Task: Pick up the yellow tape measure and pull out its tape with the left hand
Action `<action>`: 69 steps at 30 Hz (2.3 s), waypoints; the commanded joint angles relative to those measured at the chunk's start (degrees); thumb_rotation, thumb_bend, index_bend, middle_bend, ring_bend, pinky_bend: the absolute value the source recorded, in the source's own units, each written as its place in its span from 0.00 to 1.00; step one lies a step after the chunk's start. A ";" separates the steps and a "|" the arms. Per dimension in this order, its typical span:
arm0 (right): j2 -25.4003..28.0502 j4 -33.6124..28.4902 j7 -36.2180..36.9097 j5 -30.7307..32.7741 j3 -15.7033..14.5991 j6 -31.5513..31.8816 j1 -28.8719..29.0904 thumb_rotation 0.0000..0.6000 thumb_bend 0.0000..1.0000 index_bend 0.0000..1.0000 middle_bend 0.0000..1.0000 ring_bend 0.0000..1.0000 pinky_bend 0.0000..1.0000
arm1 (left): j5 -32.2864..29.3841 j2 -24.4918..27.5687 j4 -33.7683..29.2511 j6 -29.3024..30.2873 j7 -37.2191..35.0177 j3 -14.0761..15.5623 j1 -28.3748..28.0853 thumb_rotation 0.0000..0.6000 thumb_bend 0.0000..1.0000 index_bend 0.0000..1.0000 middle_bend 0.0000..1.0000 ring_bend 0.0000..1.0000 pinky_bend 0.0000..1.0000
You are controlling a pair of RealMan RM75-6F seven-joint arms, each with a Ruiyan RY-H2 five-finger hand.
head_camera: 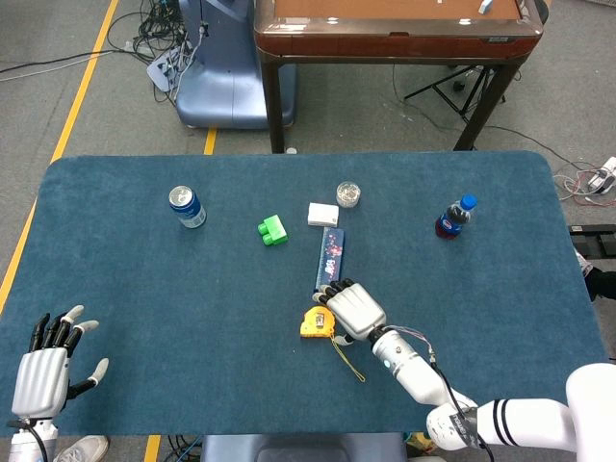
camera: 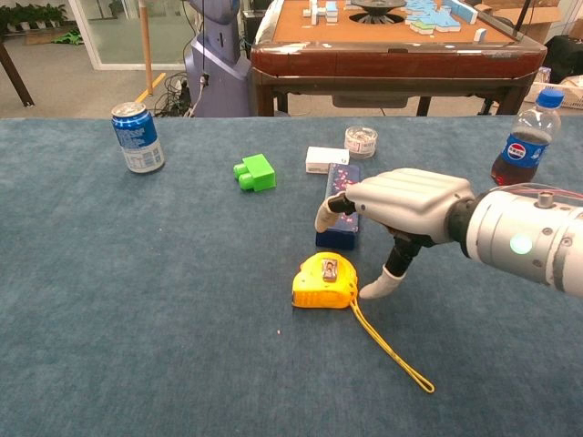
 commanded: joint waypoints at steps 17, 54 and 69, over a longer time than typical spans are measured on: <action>-6.72 1.82 -10.42 13.89 0.41 0.91 6.45 1.00 0.26 0.29 0.24 0.19 0.22 | 0.25 0.90 -0.31 0.96 -1.16 0.22 0.77 1.00 0.23 0.30 0.12 0.10 0.00; 3.63 -6.97 -8.03 8.47 -9.72 10.34 -1.02 1.00 0.15 0.24 0.24 0.20 0.22 | 0.83 0.01 -0.23 -0.21 -0.89 0.50 0.17 1.00 0.23 0.30 0.12 0.10 0.00; 3.03 -6.23 -7.77 9.34 -9.46 10.98 -3.52 1.00 0.28 0.22 0.27 0.21 0.22 | 0.60 0.16 0.07 -0.22 -1.72 0.45 0.28 1.00 0.23 0.30 0.12 0.10 0.00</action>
